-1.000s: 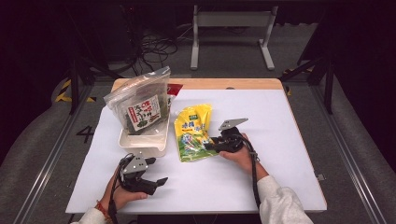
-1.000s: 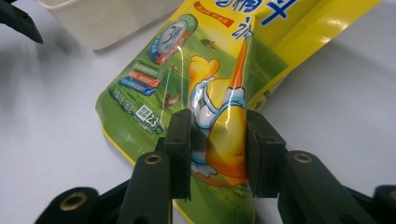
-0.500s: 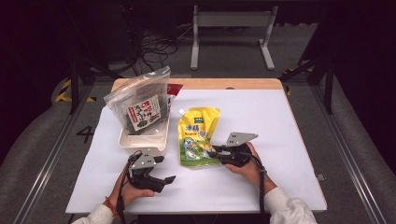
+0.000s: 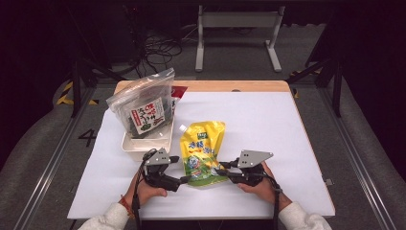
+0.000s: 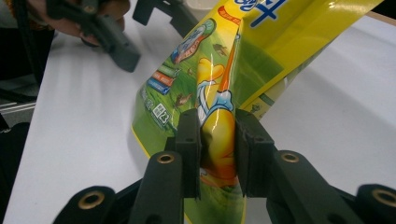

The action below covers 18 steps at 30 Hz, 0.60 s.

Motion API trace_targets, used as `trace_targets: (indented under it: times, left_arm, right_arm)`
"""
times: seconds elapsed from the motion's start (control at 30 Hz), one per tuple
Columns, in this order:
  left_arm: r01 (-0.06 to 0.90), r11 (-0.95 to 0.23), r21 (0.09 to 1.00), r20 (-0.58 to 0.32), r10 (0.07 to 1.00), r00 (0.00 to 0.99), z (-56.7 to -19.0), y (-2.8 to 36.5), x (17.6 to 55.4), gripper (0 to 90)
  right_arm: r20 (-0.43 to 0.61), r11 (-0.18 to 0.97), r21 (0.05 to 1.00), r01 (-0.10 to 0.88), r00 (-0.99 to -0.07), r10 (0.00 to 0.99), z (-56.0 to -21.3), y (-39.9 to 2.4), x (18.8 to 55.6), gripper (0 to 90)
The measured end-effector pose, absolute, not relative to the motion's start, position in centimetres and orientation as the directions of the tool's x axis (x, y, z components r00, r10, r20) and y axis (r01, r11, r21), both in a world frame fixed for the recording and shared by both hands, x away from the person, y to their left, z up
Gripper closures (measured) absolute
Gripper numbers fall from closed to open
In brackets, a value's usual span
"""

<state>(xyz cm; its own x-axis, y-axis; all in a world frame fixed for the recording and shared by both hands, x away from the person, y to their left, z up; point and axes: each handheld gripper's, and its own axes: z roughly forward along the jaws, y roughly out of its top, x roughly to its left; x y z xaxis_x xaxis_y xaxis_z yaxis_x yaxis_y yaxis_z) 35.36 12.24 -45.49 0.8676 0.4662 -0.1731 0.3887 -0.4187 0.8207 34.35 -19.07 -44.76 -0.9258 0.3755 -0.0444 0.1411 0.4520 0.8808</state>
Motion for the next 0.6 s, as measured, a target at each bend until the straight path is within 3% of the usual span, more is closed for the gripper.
trace_targets:
  times: [0.33, 0.5, 0.6]
  left_arm:
    - [0.366, -0.381, 0.849, -0.197, 0.414, 0.889, -44.4, 11.9, 34.7, 18.3]
    - [0.318, -0.351, 0.880, -0.155, 0.420, 0.894, -43.1, 12.2, 34.1, 24.6]
    - [0.292, -0.302, 0.908, -0.158, 0.397, 0.904, -42.1, 12.9, 33.9, 44.3]
  right_arm:
    - [-0.092, 0.456, 0.888, 0.065, -0.945, 0.315, -44.3, -18.4, 32.4, 72.6]
    - [-0.123, 0.474, 0.880, 0.036, -0.946, 0.301, -44.1, -17.7, 31.8, 71.4]
    - [-0.143, 0.490, 0.871, 0.028, -0.941, 0.307, -44.2, -17.3, 31.5, 70.4]
